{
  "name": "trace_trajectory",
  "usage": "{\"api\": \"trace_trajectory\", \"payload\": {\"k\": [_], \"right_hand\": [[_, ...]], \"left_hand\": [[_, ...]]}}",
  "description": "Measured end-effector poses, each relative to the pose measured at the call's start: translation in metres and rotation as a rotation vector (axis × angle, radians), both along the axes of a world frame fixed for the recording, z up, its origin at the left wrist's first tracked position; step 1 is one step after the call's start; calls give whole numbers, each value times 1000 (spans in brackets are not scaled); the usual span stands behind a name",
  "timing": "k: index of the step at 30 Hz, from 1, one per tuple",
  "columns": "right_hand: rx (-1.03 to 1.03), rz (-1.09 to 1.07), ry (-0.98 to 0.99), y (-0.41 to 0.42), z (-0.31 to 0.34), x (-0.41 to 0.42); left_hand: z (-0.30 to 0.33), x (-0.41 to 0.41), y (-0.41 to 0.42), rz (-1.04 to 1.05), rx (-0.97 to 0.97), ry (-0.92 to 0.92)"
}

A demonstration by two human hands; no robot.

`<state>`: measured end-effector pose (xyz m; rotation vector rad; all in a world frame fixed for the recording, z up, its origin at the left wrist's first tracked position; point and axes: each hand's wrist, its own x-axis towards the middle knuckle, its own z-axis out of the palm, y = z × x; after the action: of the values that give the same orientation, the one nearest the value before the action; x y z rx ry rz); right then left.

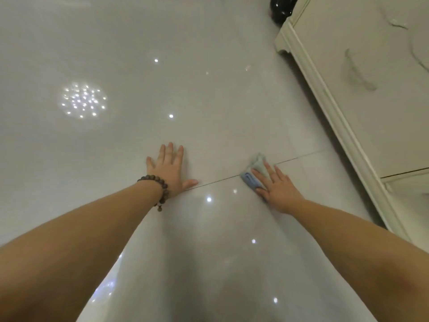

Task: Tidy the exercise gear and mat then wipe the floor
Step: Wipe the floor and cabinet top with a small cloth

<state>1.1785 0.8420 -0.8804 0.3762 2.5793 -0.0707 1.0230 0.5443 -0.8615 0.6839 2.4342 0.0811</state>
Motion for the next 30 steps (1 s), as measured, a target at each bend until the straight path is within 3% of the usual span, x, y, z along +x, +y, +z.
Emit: {"api": "trace_trajectory", "payload": {"k": [7,11,13,16,19,21,24,27,28,30], "right_hand": [[-19,-388,-71,121,-14,27],[-16,-767,135,87,-6,-13],[13,-574,268,36,-9,-36],[-113,-72,350,-40,-20,-62],[-205,290,328,-19,-21,-84],[-117,191,407,43,-28,-86],[-16,-230,376,129,-26,-99],[-30,-605,361,122,-15,-143],[-51,-637,353,100,-15,-160],[-83,-456,354,34,-21,-176]], "left_hand": [[4,28,75,112,-118,-159],[-9,42,90,113,-178,-197],[-13,41,93,134,-176,-206],[-14,41,96,152,-196,-217],[-13,40,101,155,-235,-227],[-11,39,103,155,-254,-249],[-7,37,106,167,-287,-274],[-10,36,107,151,-307,-253],[-11,35,108,162,-313,-250],[-10,36,110,179,-309,-249]]}}
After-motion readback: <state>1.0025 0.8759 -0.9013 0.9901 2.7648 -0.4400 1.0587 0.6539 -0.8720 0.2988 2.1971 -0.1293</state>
